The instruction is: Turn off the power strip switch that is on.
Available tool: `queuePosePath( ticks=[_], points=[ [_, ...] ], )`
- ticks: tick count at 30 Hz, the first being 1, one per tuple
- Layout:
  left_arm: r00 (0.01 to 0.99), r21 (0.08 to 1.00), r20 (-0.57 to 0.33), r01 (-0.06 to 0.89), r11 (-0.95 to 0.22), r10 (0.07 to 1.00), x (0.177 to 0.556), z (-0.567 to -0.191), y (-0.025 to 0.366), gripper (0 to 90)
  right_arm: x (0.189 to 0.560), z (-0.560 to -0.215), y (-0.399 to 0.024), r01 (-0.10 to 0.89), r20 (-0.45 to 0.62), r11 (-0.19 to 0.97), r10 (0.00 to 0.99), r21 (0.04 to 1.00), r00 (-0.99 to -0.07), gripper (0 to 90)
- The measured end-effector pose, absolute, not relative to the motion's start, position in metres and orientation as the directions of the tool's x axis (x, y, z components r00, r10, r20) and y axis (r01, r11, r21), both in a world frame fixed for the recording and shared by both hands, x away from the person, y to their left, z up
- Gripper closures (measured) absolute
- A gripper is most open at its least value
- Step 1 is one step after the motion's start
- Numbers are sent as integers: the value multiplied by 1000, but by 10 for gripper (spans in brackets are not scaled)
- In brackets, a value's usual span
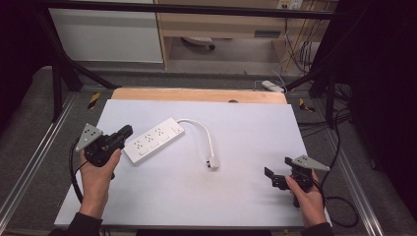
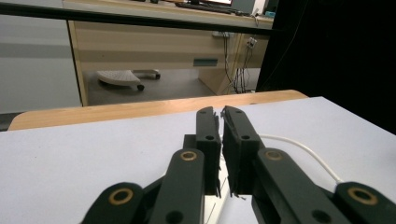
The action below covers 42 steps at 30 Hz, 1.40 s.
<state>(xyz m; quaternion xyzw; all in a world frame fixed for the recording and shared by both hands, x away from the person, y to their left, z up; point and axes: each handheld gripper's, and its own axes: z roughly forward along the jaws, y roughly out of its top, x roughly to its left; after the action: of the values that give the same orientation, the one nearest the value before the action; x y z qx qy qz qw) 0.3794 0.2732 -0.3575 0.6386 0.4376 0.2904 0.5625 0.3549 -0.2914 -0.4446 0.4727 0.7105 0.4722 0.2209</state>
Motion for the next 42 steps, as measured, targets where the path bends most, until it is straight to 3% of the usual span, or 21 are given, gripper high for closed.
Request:
queuePosePath(
  ticks=[8, 27, 42],
  points=[
    [451, 972, -108, 237, -2, 886, 391, -363, 268, 898, 355, -444, -290, 457, 119, 125, 875, 881, -469, 37],
    [462, 938, -80, 334, -90, 883, 406, -387, 247, 900, 355, -444, -291, 457, 113, 135, 872, 879, -475, 40],
    [444, 908, -80, 402, -118, 893, 402, -406, 255, 900, 356, -444, -292, 458, 113, 140, 869, 878, -482, 54]
  ],
)
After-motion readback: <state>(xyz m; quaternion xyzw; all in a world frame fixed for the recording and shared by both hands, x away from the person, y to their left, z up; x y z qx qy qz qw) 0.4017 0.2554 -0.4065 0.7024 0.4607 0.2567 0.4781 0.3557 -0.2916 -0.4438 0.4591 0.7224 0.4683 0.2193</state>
